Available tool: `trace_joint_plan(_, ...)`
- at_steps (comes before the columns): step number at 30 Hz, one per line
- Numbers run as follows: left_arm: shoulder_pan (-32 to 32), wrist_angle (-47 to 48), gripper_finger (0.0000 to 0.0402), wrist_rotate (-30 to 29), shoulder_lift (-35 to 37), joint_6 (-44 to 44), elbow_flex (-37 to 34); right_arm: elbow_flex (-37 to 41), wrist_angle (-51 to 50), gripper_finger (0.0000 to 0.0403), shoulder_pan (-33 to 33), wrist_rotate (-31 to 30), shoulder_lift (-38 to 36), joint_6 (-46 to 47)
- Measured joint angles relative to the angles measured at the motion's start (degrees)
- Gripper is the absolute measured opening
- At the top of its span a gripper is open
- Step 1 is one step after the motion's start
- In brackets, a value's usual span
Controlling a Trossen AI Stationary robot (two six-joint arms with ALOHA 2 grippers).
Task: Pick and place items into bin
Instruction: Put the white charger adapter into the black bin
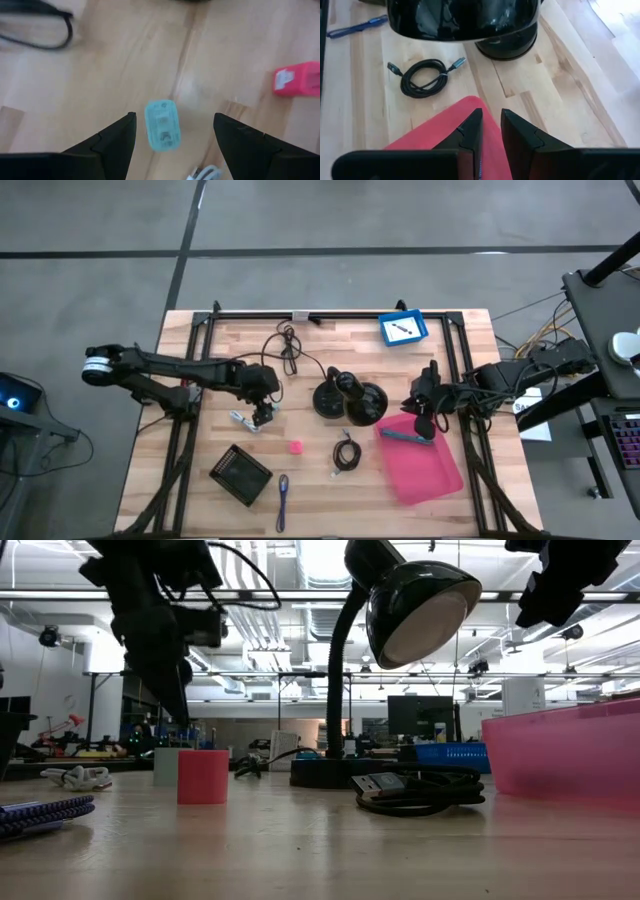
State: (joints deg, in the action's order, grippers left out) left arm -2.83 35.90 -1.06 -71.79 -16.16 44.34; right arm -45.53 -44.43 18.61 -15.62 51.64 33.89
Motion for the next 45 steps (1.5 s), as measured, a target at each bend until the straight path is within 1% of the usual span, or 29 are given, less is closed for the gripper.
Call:
trace_joint_plan(3, 0.0, 0.2, 0.0249, 1.3, -3.2, 0.0, 0.0, 0.2, 0.1, 0.0059, 0.0, 0.0, 0.0, 0.4)
trace_joint_plan(8, 0.0, 0.9, 0.0249, 1.4, -8.2, -1.5, 0.0, 0.2, 0.1, 0.0059, 0.0, 0.0, 0.0, 0.7)
trace_joint_plan(15, 0.0, 0.4, 0.0249, 1.4, -12.7, -3.1, 0.0, 0.2, 0.1, 0.0059, 0.0, 0.0, 0.0, 2.0)
trace_joint_plan(21, 0.0, 0.2, 0.0249, 1.4, -13.5, -4.5, 0.6, 0.2, 0.1, 0.0059, 0.0, 0.0, 0.0, 2.1)
trace_joint_plan(34, -0.1, -1.3, 0.0249, 0.7, -13.6, -4.5, 1.1, 0.2, 0.1, 0.0059, 0.0, 0.0, 0.0, 2.1)
trace_joint_plan(45, -0.1, -1.2, 0.0245, -1.1, -13.6, -4.5, 1.5, 0.2, 0.1, 0.0059, 0.0, 0.0, 0.0, 2.1)
